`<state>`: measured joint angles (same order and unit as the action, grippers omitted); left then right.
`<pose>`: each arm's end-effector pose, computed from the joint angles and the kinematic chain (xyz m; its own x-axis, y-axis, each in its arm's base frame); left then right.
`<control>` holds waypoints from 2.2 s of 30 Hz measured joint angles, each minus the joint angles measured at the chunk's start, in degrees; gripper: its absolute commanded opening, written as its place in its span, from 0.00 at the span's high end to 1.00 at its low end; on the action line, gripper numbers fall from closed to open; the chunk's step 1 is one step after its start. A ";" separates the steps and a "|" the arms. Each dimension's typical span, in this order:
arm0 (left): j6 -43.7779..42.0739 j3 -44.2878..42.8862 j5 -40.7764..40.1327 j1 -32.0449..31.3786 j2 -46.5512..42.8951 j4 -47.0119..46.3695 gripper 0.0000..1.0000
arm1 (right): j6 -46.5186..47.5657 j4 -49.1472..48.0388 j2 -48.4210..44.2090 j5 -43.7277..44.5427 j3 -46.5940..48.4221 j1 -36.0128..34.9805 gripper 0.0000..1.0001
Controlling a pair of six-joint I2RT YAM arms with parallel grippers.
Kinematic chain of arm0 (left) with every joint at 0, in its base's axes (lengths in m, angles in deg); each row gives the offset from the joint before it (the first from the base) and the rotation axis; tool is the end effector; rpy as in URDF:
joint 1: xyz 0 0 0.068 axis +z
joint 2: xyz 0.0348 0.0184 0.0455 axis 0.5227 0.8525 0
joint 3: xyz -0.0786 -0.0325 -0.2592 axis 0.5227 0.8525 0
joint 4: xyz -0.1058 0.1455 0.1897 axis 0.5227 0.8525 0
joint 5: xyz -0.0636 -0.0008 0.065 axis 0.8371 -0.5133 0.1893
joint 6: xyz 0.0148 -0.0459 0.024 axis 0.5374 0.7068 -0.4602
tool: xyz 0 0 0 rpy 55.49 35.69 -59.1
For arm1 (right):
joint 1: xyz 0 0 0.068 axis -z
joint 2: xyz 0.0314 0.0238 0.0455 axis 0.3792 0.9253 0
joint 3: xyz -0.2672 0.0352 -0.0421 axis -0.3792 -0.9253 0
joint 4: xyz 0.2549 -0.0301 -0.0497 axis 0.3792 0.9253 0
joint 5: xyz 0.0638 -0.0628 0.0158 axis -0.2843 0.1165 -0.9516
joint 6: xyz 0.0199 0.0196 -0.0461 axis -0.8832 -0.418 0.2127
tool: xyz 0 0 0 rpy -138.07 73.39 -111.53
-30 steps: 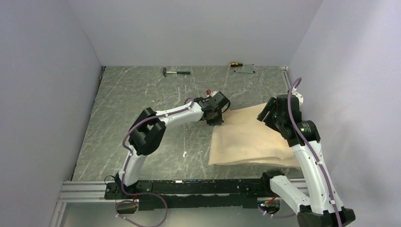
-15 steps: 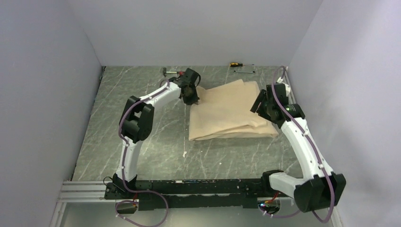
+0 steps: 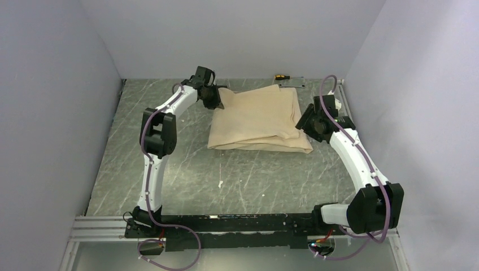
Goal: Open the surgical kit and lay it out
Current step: Move the surgical kit at the center of the board, then open the surgical kit at the center of the board.
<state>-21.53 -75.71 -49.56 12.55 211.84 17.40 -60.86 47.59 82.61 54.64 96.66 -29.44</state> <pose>0.4860 -0.1753 0.1994 -0.8714 -0.2455 -0.4249 -0.0217 0.8843 -0.4664 0.2633 0.0279 0.2930 -0.6431 0.5118 -0.5696 0.4352 0.8563 0.2782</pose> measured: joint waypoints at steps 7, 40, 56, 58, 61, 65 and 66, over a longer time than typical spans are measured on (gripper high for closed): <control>-1.27 -2.21 4.72 1.27 2.10 -1.16 0.74 | -9.11 -2.84 0.63 -2.91 -1.18 0.00 0.45; 5.29 10.71 -3.56 1.75 -9.64 -6.01 0.28 | -19.76 -14.08 5.14 -4.22 -8.76 0.00 0.55; -1.20 11.17 -10.67 2.23 -27.21 -4.70 0.13 | -20.63 -12.46 10.84 -1.46 -5.20 0.00 0.89; -1.46 11.17 -10.73 2.23 -28.30 -4.68 0.13 | -20.31 -12.41 11.67 -1.33 -4.26 0.00 0.95; -1.73 11.13 -9.68 2.23 -28.70 -4.61 0.11 | -19.82 -12.11 12.09 -1.27 -3.06 0.00 1.00; -1.14 10.84 -4.50 2.27 -28.52 -4.02 0.09 | -17.55 -11.98 11.91 -1.55 -1.29 -0.09 1.00; -0.74 10.29 -2.60 2.27 -28.15 -4.07 0.08 | -16.41 -12.15 11.61 -1.68 -0.98 -0.28 1.00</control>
<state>-22.27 -65.41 -52.16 14.83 183.69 13.33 -77.27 35.44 94.22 52.96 95.67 -29.73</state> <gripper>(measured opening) 0.900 0.023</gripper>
